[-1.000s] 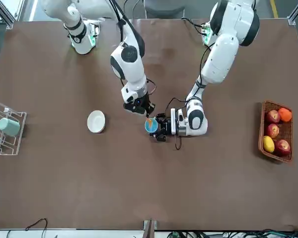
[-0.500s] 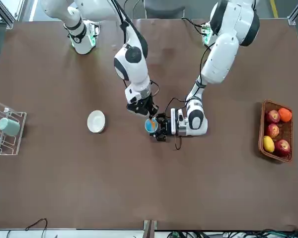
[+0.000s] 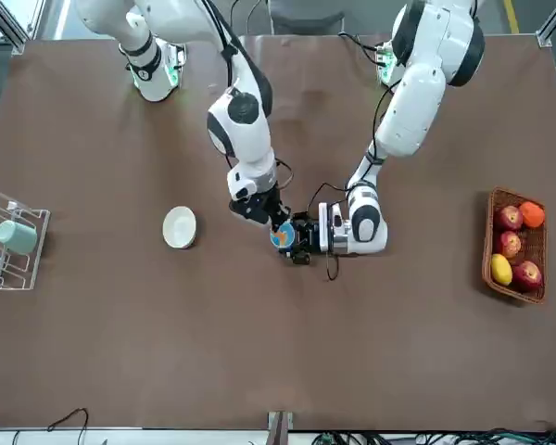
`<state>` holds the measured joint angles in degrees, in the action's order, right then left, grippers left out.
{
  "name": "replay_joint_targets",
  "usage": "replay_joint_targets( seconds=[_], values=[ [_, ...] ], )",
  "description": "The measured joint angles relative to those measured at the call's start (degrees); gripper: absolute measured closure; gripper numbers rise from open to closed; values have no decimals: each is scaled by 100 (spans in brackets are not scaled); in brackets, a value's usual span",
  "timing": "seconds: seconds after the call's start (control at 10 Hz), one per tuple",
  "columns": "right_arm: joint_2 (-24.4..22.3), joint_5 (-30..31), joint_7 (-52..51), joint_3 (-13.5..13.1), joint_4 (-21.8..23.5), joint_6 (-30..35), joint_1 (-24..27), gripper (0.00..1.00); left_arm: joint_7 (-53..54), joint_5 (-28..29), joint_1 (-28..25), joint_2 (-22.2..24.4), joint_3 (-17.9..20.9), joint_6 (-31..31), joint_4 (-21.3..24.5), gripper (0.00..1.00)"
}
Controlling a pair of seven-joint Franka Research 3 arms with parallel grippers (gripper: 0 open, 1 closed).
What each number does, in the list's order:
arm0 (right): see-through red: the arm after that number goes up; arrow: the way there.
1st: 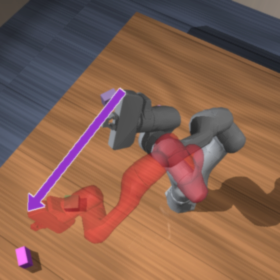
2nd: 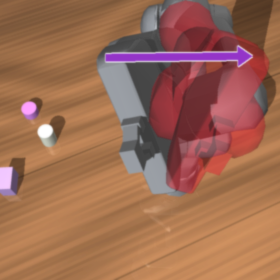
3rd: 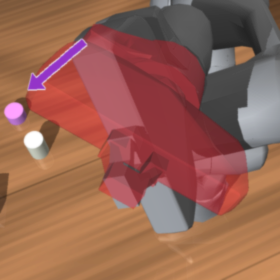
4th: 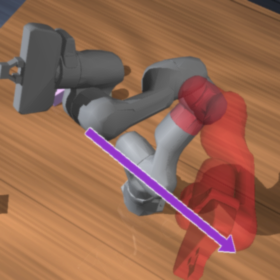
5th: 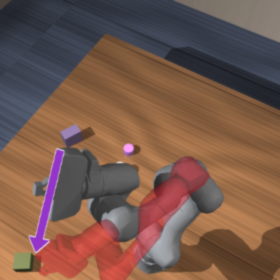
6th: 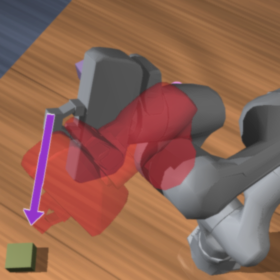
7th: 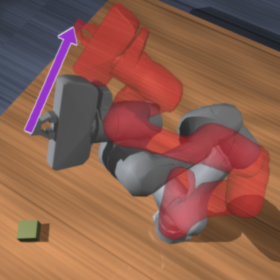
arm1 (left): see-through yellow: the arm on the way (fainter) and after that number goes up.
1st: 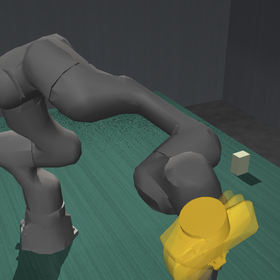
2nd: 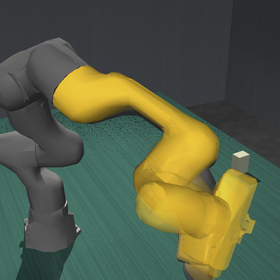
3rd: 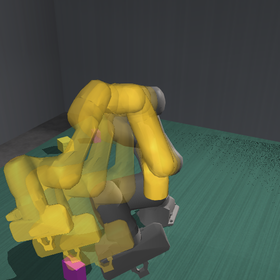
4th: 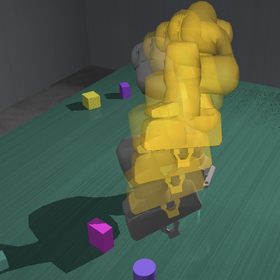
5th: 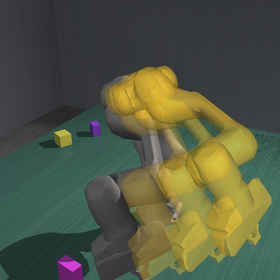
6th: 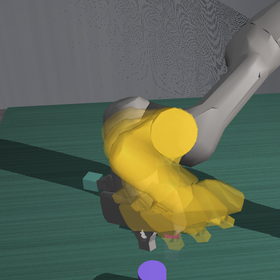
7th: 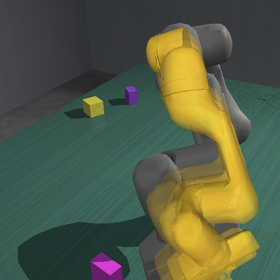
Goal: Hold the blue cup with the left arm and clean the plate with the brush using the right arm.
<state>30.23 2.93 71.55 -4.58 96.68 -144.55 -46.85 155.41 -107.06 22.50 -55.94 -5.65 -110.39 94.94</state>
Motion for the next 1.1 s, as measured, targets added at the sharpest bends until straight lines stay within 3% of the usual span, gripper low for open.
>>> replay_joint_targets(
  seconds=[1.1],
  values=[
    [92,135,62,-32,63,82,-301,95,0,0,1,0,-1,3,4,27]
  ],
)
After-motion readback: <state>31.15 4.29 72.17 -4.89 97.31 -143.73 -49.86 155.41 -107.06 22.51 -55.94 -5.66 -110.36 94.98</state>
